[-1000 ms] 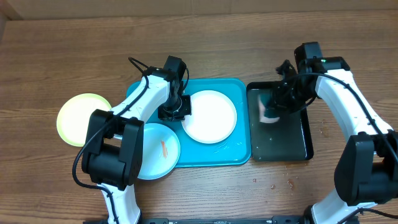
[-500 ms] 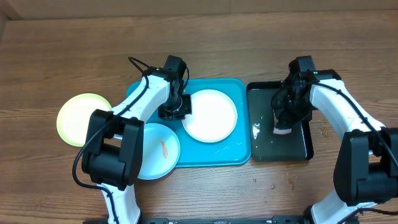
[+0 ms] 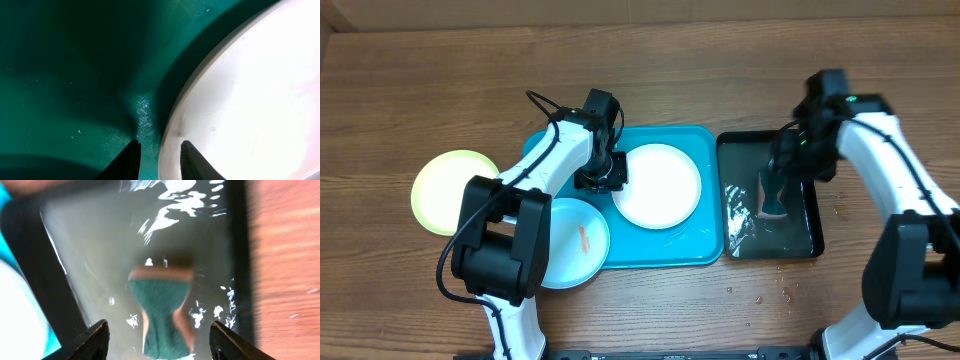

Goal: Clean dirty plates on tray and stack at the side
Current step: 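Drop the sponge into the black tray and raise the right arm, then lift the white plate with the left gripper and swing it right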

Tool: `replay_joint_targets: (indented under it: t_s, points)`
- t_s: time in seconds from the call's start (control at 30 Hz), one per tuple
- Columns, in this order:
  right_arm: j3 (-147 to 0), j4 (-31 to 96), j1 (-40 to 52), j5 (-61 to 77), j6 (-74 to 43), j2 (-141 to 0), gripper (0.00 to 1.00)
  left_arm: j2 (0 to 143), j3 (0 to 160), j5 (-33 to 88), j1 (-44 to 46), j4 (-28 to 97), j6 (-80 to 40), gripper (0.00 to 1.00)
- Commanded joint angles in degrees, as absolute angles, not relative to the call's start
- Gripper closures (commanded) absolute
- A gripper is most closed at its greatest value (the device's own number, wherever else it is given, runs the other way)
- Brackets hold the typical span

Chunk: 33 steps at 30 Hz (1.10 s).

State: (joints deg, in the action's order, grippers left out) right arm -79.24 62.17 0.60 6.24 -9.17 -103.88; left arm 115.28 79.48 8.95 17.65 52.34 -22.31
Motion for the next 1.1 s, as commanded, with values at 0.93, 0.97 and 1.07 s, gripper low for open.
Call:
replay_joint_targets:
  t_s: [0.93,0.97,1.07]
  points:
    - [-81.7,59.7,-18.9,6.1,-10.5,-103.3,0.00,114.1,89.1,26.0,9.3,52.4,-13.5,0.96]
    - [-81.7,59.7,-18.9,6.1,-10.5,-103.3,0.00,114.1,89.3,28.4,9.0,52.0,-12.4,0.96]
    - [-81.8,59.6,-18.9,6.1,-10.5,-103.3,0.00,114.0,89.6,33.0,8.5,51.0,-9.9,0.96]
